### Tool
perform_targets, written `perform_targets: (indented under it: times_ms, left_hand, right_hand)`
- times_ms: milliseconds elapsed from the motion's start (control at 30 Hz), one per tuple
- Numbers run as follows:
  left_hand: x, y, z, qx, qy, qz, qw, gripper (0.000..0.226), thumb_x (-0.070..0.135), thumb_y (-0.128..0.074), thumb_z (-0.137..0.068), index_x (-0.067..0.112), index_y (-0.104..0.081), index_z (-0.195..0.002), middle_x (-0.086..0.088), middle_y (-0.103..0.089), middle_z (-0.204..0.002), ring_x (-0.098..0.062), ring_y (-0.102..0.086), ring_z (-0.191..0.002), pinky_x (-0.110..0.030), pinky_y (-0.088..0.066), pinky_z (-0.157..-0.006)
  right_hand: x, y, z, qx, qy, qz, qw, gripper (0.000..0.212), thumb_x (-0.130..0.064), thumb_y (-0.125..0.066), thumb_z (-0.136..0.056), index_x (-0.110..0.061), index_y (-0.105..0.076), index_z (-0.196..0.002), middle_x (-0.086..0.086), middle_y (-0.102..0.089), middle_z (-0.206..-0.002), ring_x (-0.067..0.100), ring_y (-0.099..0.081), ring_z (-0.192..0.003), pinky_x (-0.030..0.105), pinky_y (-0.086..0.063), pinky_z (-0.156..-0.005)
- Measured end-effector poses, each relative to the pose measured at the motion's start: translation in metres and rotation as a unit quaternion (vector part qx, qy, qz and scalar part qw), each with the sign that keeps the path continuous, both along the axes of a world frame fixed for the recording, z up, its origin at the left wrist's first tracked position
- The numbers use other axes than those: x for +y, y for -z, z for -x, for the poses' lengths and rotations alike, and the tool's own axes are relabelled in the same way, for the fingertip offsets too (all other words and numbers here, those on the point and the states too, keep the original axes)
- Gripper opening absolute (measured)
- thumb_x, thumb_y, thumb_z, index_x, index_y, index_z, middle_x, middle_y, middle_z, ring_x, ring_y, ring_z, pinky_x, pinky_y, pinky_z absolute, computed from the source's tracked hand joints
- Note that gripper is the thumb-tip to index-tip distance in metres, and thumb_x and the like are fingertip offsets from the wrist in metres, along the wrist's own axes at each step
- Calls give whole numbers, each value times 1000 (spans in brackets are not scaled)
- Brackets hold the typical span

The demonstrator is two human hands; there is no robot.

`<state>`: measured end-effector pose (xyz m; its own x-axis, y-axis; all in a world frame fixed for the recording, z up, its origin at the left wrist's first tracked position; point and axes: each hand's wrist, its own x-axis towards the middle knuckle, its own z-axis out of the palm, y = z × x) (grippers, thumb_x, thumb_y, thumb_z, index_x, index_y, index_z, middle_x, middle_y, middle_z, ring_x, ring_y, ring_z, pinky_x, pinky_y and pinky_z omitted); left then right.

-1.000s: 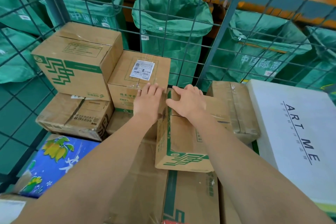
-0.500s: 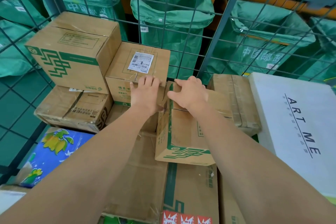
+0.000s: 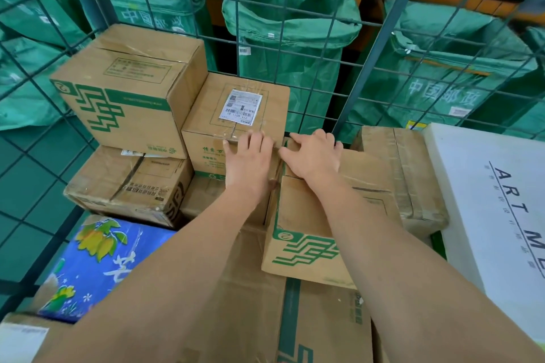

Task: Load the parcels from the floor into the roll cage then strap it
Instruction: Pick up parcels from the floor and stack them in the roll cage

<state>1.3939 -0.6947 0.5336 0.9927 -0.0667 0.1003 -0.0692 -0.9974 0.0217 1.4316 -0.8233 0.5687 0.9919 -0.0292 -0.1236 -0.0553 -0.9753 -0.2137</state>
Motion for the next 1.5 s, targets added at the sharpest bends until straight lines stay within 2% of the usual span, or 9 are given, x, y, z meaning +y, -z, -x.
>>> perform_targets:
  times_ms: [167,367,500,600,767,900,1100,1233,1500]
  left_hand:
    - [-1,3,2,-7,5,-2,1000,80,47,-68,-83,18,-21,-140,-5,-26,-145,-28,-20,-140,-64,-24,-113]
    - [3,-9,-4,27,5,48,998,73,38,-72,-83,22,-31,-141,-3,-31,-147,-27,-24,-139,-61,-26,-113]
    - [6,-28,-4,129,11,109,986,72,32,-63,-90,26,-26,-151,0,-15,-161,-24,-7,-150,-53,-18,-119]
    - [1,-44,4,202,22,127,971,67,21,-47,-96,26,-18,-156,-2,-3,-164,-27,2,-151,-51,-10,-120]
    - [-19,-60,53,238,31,306,921,51,39,-31,-102,27,-33,-151,-1,-32,-157,-19,-46,-129,-28,-39,-98]
    - [-39,-69,81,281,12,271,921,87,72,-42,-83,27,-20,-154,-7,-1,-163,-32,-38,-138,-48,-35,-112]
    - [-43,-72,107,298,61,131,943,127,41,-81,-72,29,15,-154,-6,36,-156,-30,-42,-134,-40,-42,-106]
    - [-49,-65,113,206,67,20,976,110,12,-67,-82,34,15,-153,-5,24,-161,-18,-59,-82,-33,-57,-73]
    - [-46,-51,92,142,48,-1,989,105,5,-61,-84,36,12,-153,-1,19,-162,-15,-46,-61,-27,-33,-45]
  right_hand:
    - [1,6,-1,-54,15,-103,993,45,-46,-39,-95,-28,-64,-128,5,-51,-128,26,-40,-129,57,-7,-121]
    - [-4,-5,13,-118,-10,-153,981,17,-27,-48,-95,-17,-60,-88,1,-54,-98,22,-46,-103,37,-46,-80]
    - [-27,-12,41,-46,-62,-111,991,32,-27,-43,-96,-20,-68,-115,5,-60,-122,26,-51,-118,40,-47,-96]
    - [-47,-21,69,21,-100,-63,993,45,-31,-40,-97,-28,-56,-139,-1,-51,-147,26,-43,-135,50,-29,-116]
    - [-73,-41,106,82,-73,15,994,56,-49,-38,-96,-35,-39,-150,-4,-31,-161,27,-31,-144,57,-20,-118]
    - [-88,-52,130,125,-48,22,991,87,-76,-23,-76,-39,-29,-154,0,-21,-164,31,-18,-149,63,-20,-116]
    - [-114,-53,163,169,-49,37,984,105,-53,-70,-82,-40,1,-158,0,16,-166,39,14,-150,67,-6,-117]
    - [-115,-33,173,120,-39,80,989,114,-20,-72,-84,-40,15,-154,0,20,-165,42,-7,-149,52,-36,-113]
    - [-107,-4,149,10,-25,97,995,96,-13,-63,-91,-42,3,-156,5,6,-166,40,-33,-134,41,-53,-88]
